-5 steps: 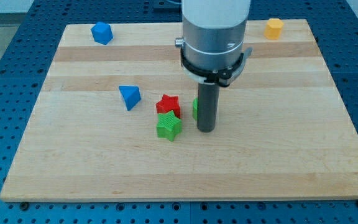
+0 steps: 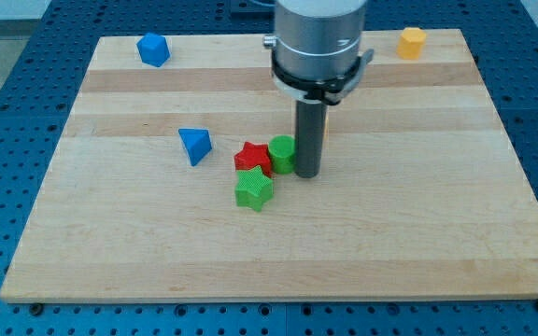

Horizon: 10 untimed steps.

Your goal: Slide the green circle vertically below the blue cube

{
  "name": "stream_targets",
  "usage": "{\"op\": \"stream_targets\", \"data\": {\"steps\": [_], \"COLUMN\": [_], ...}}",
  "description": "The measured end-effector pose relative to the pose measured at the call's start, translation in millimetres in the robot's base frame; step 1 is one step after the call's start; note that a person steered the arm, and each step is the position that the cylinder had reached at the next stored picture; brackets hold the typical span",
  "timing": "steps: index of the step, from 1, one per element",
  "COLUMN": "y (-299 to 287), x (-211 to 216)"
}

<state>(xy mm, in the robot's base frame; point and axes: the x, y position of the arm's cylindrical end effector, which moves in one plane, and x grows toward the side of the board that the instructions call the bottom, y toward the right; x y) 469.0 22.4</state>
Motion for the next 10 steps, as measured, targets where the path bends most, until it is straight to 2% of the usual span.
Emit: {"op": "stream_targets", "data": {"steps": [3, 7, 10], "y": [-49.0, -59.1, -95.4], "x": [-46.1, -133.0, -116.8]}}
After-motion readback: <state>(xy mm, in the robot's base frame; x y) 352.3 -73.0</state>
